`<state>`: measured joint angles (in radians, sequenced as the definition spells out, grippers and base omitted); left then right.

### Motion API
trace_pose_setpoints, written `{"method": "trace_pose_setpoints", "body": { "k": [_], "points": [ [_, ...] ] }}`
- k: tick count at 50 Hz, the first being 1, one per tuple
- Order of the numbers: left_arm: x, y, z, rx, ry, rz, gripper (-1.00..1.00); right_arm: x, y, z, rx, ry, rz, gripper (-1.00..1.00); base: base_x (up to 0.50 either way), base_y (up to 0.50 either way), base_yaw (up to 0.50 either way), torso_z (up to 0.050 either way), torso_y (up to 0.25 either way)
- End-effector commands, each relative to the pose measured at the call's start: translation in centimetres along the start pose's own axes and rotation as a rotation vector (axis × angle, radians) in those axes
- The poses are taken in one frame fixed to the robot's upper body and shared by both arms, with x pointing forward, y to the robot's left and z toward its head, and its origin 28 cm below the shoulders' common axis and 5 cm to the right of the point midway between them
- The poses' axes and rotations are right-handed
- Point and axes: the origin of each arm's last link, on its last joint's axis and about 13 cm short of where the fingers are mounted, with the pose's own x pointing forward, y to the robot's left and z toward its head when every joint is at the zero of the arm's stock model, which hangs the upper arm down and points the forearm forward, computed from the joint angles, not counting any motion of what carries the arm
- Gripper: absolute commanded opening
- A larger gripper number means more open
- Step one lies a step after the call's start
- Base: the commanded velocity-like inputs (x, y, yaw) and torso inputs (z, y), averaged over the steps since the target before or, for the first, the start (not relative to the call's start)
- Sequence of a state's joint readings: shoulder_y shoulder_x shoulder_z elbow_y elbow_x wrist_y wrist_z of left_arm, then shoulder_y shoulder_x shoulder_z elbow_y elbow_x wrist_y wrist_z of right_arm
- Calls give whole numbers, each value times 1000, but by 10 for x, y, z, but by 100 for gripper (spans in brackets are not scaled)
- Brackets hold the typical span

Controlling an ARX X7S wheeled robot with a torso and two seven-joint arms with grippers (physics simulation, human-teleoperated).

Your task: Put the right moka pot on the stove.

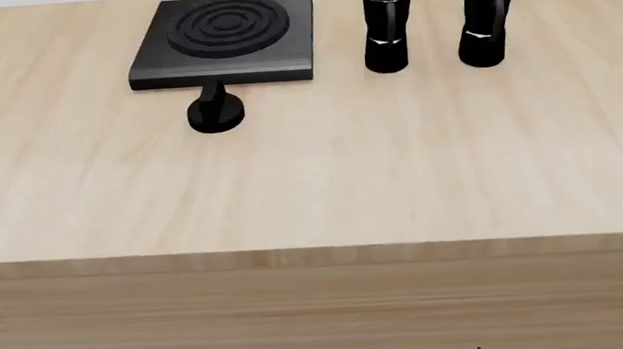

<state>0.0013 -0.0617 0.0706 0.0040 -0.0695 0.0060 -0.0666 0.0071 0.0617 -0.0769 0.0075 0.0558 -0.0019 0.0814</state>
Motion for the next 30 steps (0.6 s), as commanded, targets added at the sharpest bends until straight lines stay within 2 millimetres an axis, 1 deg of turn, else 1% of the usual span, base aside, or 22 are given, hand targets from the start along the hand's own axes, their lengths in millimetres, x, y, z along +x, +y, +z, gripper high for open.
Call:
{"method": "trace_pose_setpoints", "body": {
  "k": [1,14,20,30],
  "points": [
    [0,1,2,-19,-4,-17,100,1,1,3,-3,-5,-1,100,0,0,0,15,0],
    [0,1,2,-24,-9,-20,100,1,0,3,-5,-8,-3,100,0,0,0,23,0],
    [0,1,0,-23,-11,-19,100,2,1,0,-8,-4,-4,100,0,0,0,28,0],
    [-1,1,3,-24,-28,-17,100,0,0,-1,-3,-3,0,100,0,0,0,31,0]
  ]
}}
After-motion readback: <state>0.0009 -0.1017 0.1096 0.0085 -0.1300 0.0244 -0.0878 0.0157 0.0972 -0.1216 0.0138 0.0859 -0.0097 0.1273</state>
